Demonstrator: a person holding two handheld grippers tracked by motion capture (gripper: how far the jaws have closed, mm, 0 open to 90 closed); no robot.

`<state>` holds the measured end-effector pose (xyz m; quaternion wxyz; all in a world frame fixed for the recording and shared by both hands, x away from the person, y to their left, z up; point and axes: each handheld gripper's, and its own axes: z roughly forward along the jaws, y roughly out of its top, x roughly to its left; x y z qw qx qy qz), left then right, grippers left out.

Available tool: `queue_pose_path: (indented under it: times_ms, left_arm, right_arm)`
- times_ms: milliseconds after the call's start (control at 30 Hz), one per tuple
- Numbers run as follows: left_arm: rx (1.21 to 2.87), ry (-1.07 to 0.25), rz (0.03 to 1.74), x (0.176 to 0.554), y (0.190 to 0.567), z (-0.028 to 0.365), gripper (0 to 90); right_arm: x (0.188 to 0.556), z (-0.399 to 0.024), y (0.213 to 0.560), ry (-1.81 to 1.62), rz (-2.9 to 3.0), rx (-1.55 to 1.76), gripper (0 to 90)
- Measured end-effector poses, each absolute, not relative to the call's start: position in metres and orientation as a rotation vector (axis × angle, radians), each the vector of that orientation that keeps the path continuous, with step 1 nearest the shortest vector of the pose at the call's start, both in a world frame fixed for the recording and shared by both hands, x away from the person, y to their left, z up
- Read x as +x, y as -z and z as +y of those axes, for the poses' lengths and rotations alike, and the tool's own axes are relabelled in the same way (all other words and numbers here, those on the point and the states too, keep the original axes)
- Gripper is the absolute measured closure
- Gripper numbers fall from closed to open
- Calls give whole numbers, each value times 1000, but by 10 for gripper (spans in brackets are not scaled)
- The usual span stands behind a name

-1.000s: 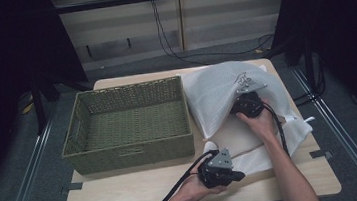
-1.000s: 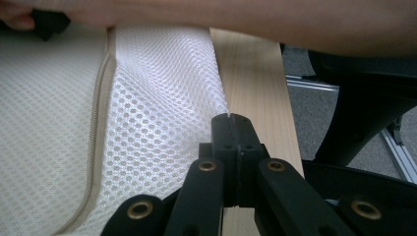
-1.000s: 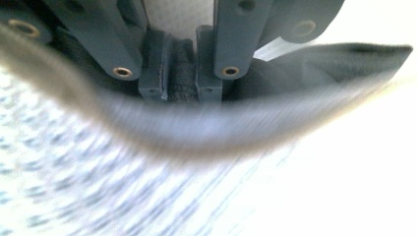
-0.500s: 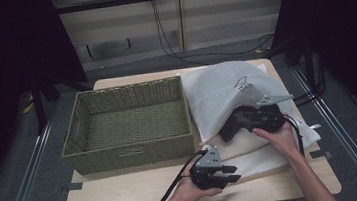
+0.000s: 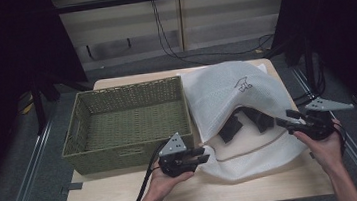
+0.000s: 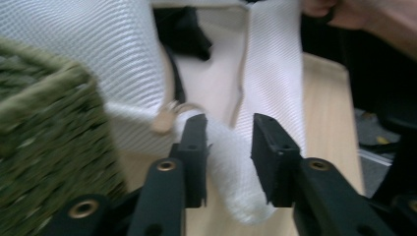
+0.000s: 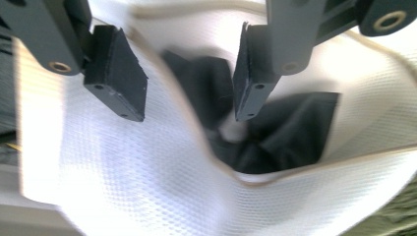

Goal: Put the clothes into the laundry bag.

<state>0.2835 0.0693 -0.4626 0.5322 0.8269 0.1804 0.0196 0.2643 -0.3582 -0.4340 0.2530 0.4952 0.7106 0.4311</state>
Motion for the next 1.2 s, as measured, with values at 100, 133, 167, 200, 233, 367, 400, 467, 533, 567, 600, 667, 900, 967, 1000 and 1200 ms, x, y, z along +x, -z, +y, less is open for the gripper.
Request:
queue_pose_path:
  times_ms: [100, 133, 167, 200, 233, 367, 400, 467, 533, 567, 600, 667, 900, 967, 1000, 1200]
  left_arm:
    - [1999, -70, 450, 284, 465, 68, 578]
    - [1998, -70, 458, 284, 466, 66, 548]
    - [2005, -78, 465, 284, 467, 66, 519]
    - [2019, -81, 478, 285, 470, 64, 497]
    - [2024, -84, 487, 286, 471, 64, 478]
    - [2024, -69, 539, 290, 479, 60, 500]
    - [2031, -64, 540, 291, 480, 59, 574]
    - [2048, -79, 562, 293, 483, 58, 718]
    - [2022, -56, 588, 295, 483, 61, 831]
    - [2017, -51, 597, 296, 482, 63, 843]
    - [2010, -57, 611, 296, 480, 65, 852]
    - [2004, -60, 630, 297, 477, 73, 861]
    - [2090, -59, 611, 288, 488, 83, 865]
    - [2122, -65, 599, 285, 494, 81, 863]
    - [2132, -72, 603, 284, 495, 81, 859]
    - [2141, -76, 617, 286, 499, 84, 845]
  right_arm:
    - [265, -366, 444, -1082, 1933, 1387, 380]
    - [266, -368, 449, -1074, 1935, 1405, 358]
    - [267, -369, 454, -1067, 1938, 1421, 342]
    - [268, -369, 458, -1043, 1940, 1431, 328]
    - [269, -369, 465, -1003, 1944, 1441, 319]
    - [271, -373, 487, -942, 1954, 1473, 379]
    - [272, -373, 492, -922, 1956, 1474, 463]
    - [270, -376, 497, -906, 1927, 1485, 598]
    - [267, -379, 495, -906, 1895, 1489, 738]
    - [265, -382, 493, -921, 1885, 1489, 793]
    - [263, -385, 491, -936, 1878, 1483, 826]
    - [258, -391, 487, -958, 1855, 1493, 849]
    - [239, -403, 490, -959, 1832, 1506, 855]
    - [236, -403, 494, -971, 1821, 1520, 848]
    - [235, -404, 494, -988, 1813, 1528, 843]
    - [227, -401, 499, -1007, 1847, 1510, 796]
